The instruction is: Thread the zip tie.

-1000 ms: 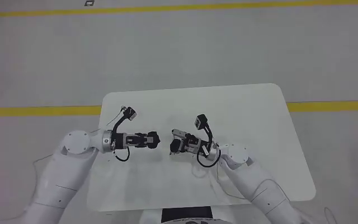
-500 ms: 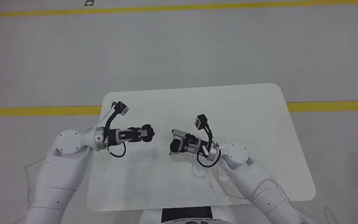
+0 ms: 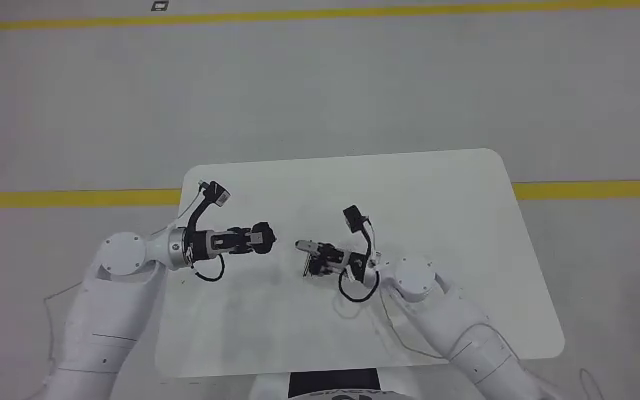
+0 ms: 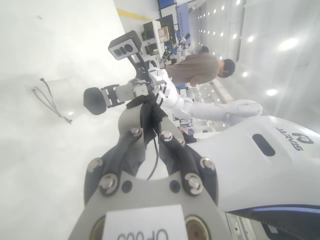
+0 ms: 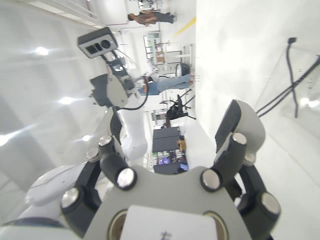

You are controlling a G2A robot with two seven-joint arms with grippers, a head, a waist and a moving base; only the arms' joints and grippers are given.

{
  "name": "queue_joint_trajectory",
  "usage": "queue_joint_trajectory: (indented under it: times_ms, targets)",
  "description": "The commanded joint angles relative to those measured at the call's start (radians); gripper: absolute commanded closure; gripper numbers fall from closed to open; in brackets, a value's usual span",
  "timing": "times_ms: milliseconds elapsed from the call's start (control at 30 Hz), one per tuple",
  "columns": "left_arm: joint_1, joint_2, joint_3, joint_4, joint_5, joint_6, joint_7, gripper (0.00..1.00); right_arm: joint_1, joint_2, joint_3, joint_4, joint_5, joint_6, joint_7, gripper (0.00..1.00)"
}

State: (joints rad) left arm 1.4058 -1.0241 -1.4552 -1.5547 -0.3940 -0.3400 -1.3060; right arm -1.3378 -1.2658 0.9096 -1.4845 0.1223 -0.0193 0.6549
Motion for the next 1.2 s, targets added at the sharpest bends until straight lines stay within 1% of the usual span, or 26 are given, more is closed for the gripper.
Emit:
queue_joint_trajectory:
  times_ms: [0, 100, 167, 467, 500, 533, 600, 700, 767, 833, 900, 1133, 1167]
  targets:
    - [0.000, 0.000, 0.000, 0.000, 0.000, 0.000, 0.000, 1.00, 0.001, 0.001, -0.012, -0.020, -0.053, 0.043, -0.009, 0.00]
    - [0.000, 0.000, 0.000, 0.000, 0.000, 0.000, 0.000, 1.00, 0.002, 0.002, -0.030, -0.044, -0.114, 0.094, -0.025, 0.00]
    - [0.000, 0.000, 0.000, 0.000, 0.000, 0.000, 0.000, 1.00, 0.002, 0.002, -0.037, -0.055, -0.137, 0.111, -0.025, 0.00]
    - [0.000, 0.000, 0.000, 0.000, 0.000, 0.000, 0.000, 1.00, 0.001, 0.002, -0.038, -0.058, -0.132, 0.110, -0.019, 0.00]
    - [0.000, 0.000, 0.000, 0.000, 0.000, 0.000, 0.000, 1.00, 0.000, 0.002, -0.038, -0.057, -0.135, 0.111, -0.023, 0.00]
    - [0.000, 0.000, 0.000, 0.000, 0.000, 0.000, 0.000, 1.00, 0.001, 0.003, -0.040, -0.058, -0.159, 0.119, -0.038, 0.00]
    - [0.000, 0.000, 0.000, 0.000, 0.000, 0.000, 0.000, 1.00, 0.003, 0.005, -0.051, -0.076, -0.234, 0.167, -0.064, 0.00]
    - [0.000, 0.000, 0.000, 0.000, 0.000, 0.000, 0.000, 1.00, 0.008, 0.006, -0.065, -0.105, -0.273, 0.207, -0.049, 0.00]
    - [0.000, 0.000, 0.000, 0.000, 0.000, 0.000, 0.000, 1.00, 0.019, 0.008, -0.080, -0.123, -0.348, 0.258, -0.048, 0.00]
    - [0.000, 0.000, 0.000, 0.000, 0.000, 0.000, 0.000, 1.00, 0.022, 0.007, -0.091, -0.141, -0.372, 0.288, -0.045, 0.00]
    - [0.000, 0.000, 0.000, 0.000, 0.000, 0.000, 0.000, 1.00, 0.027, 0.007, -0.100, -0.152, -0.387, 0.294, -0.028, 0.00]
    - [0.000, 0.000, 0.000, 0.000, 0.000, 0.000, 0.000, 1.00, 0.027, 0.007, -0.100, -0.152, -0.387, 0.294, -0.028, 0.00]
    - [0.000, 0.000, 0.000, 0.000, 0.000, 0.000, 0.000, 1.00, 0.023, 0.007, -0.099, -0.147, -0.397, 0.294, -0.046, 0.00]
